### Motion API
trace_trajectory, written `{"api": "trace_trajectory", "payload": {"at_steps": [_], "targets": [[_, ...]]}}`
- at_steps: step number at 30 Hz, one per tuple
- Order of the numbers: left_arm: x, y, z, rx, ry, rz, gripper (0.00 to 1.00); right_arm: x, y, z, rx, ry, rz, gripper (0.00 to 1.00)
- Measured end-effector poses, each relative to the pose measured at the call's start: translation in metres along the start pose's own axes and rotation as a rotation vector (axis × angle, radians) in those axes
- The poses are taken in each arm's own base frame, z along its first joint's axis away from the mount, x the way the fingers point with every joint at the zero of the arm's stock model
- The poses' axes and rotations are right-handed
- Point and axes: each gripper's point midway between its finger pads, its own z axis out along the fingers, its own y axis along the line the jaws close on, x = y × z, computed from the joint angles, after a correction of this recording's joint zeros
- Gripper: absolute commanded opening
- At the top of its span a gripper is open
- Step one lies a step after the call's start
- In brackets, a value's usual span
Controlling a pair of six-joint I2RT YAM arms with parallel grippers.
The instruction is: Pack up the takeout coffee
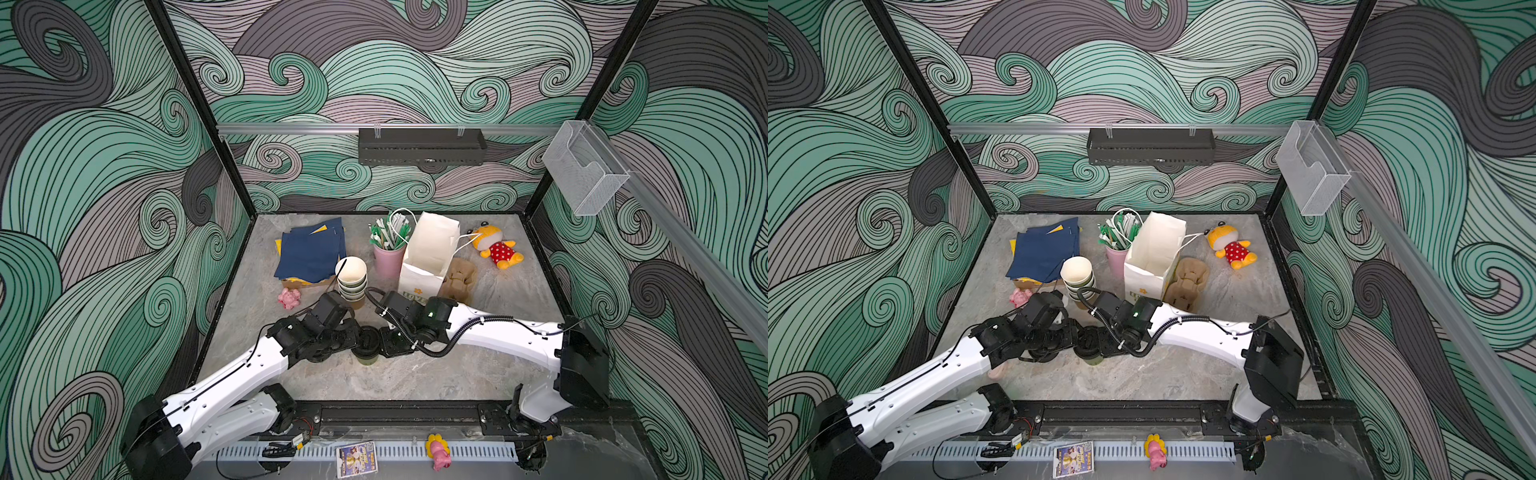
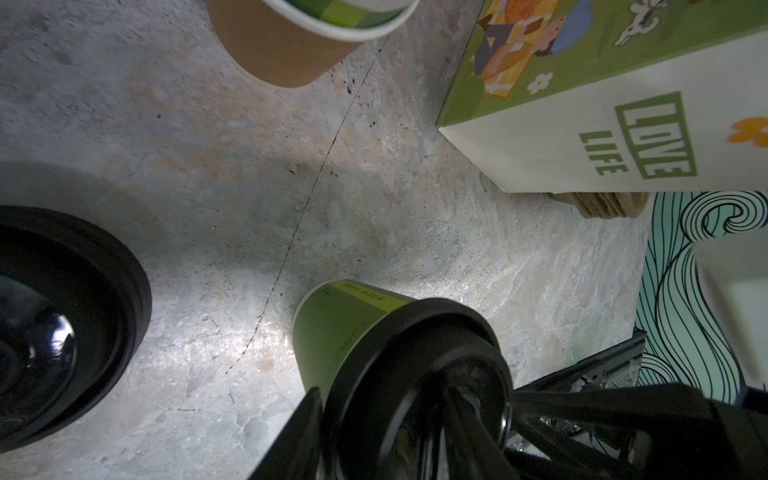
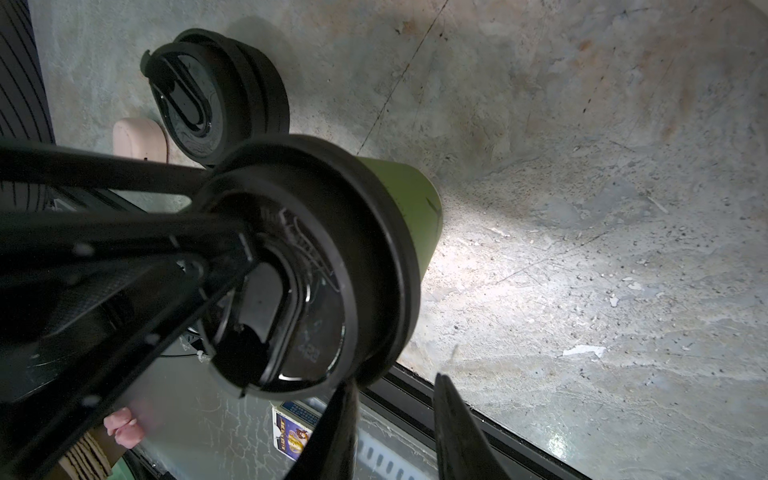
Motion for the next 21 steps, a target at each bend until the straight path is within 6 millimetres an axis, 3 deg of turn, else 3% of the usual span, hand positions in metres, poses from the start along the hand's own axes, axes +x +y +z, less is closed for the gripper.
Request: {"api": "trace_trajectory", "payload": {"at_steps": [7,15,21], "targets": [[-0.001,-0.003,0.0,-0.002,0.005,0.017,0.43,-0.003,0.002,-0.006,0.021,0.004,-0.04,0.32],[-0.003,-0.005,-0.001,0.005,-0.001,0.02,0.43,-0.012,-0.012,-0.021,0.068,-0.05,-0.048,0.3],[-0.003,-0.005,-0.002,0.01,0.001,0.028,0.43,-0.016,-0.02,-0.015,0.053,-0.061,0.007,0.27]]}}
